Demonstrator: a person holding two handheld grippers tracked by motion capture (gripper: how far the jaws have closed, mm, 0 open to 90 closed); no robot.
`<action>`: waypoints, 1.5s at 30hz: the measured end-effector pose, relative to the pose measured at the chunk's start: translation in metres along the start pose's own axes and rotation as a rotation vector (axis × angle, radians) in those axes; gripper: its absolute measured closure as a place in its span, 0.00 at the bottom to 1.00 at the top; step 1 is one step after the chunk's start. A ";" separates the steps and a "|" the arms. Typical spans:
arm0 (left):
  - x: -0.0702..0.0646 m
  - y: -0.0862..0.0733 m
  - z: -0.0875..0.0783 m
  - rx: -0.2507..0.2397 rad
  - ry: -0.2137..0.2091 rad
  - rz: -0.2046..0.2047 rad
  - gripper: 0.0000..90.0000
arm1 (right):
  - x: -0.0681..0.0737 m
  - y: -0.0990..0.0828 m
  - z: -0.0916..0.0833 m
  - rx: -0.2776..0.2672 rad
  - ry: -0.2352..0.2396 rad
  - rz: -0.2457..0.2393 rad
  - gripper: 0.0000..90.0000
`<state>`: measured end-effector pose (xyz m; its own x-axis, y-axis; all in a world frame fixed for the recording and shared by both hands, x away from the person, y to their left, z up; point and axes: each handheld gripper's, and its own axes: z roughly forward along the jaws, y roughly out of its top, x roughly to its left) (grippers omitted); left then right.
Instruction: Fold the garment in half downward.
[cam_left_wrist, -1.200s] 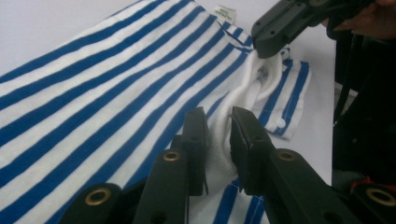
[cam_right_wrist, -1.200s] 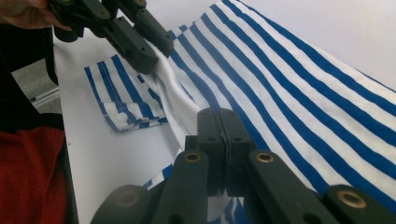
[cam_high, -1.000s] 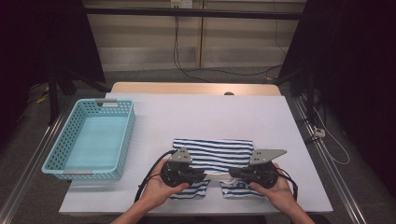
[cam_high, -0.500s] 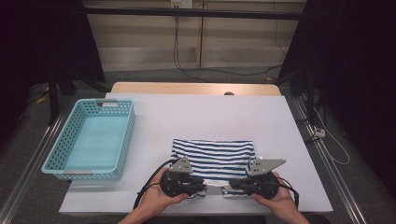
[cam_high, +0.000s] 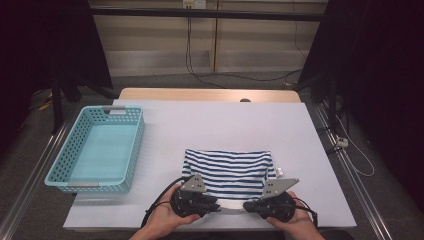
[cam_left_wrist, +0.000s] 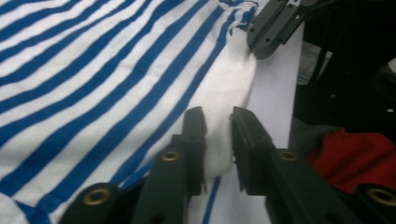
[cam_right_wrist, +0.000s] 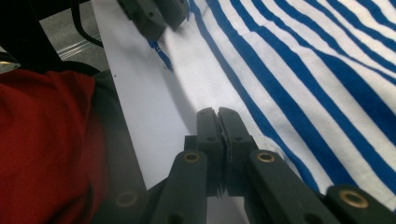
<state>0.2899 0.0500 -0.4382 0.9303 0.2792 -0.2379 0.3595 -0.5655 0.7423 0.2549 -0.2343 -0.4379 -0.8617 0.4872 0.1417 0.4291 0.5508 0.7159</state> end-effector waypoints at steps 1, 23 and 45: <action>0.000 -0.001 -0.001 0.020 0.004 0.004 0.81 | 0.001 -0.001 0.001 0.003 0.003 0.007 0.97; 0.000 0.002 -0.005 -0.080 0.017 -0.006 0.70 | 0.004 0.003 0.002 -0.047 0.038 0.030 0.77; 0.057 0.003 -0.040 -0.226 0.304 -0.080 0.07 | -0.001 0.018 0.012 -0.159 -0.055 0.070 0.43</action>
<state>0.3408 0.0955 -0.4245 0.8239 0.5519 -0.1292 0.3735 -0.3571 0.8562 0.2664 -0.2173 -0.4334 -0.8134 0.5591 0.1607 0.4355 0.4021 0.8053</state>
